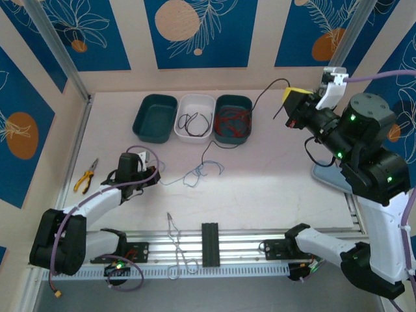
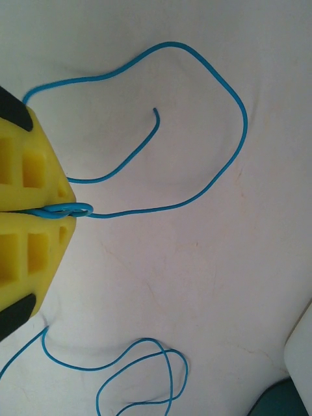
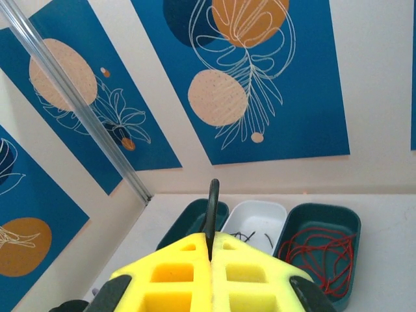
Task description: Untangle the cables
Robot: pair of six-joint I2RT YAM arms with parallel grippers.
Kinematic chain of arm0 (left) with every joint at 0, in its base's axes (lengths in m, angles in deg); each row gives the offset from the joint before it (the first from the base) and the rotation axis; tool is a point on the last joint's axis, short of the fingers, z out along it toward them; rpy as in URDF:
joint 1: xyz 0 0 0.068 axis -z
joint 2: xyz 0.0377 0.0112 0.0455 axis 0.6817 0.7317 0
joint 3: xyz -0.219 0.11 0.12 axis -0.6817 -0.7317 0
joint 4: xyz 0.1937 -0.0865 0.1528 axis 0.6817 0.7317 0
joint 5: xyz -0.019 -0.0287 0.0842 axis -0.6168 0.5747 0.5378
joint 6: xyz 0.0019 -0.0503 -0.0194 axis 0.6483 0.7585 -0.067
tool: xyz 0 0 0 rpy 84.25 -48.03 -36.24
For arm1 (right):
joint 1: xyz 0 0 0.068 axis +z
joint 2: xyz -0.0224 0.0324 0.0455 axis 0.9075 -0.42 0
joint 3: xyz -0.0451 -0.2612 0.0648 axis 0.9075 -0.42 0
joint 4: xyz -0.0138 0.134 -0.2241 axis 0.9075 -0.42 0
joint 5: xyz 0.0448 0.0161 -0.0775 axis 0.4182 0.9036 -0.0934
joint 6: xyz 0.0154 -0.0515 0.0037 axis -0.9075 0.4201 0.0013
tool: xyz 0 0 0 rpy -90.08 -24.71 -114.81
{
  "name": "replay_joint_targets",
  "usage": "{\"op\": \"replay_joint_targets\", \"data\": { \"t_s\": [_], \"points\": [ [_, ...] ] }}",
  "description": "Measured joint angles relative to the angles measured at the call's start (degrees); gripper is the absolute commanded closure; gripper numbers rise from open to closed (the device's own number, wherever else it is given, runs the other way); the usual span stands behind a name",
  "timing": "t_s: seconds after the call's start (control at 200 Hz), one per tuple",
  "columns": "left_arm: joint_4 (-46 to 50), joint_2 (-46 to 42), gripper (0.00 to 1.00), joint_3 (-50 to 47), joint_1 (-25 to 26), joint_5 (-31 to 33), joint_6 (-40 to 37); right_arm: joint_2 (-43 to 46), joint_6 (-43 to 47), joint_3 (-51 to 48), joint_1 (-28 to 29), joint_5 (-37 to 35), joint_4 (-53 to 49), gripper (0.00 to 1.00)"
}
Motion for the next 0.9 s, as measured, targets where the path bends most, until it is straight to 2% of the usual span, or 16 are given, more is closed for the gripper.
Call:
{"op": "replay_joint_targets", "data": {
  "t_s": [0.24,0.41,0.655,0.77,0.895],
  "points": [
    [0.1,0.0,1.00,-0.7,0.0,0.0,0.0,-3.4,2.9,6.3,0.0,-0.3,-0.2,1.00],
    [0.7,0.0,1.00,-0.9,-0.3,0.5,-0.1,-2.6,5.0,9.7,0.0,-3.0,0.6,1.00],
    [0.8,1.3,1.00,-1.0,-1.0,1.1,0.0,-3.7,9.0,20.4,0.0,-7.3,0.5,1.00],
    [0.7,1.5,1.00,-1.4,-1.0,0.8,0.0,-3.3,9.4,20.2,0.0,-8.1,0.4,1.00],
    [0.3,1.4,1.00,-1.4,-1.1,-0.6,0.0,-3.1,8.9,15.8,0.0,-8.0,0.3,1.00]
  ]
}}
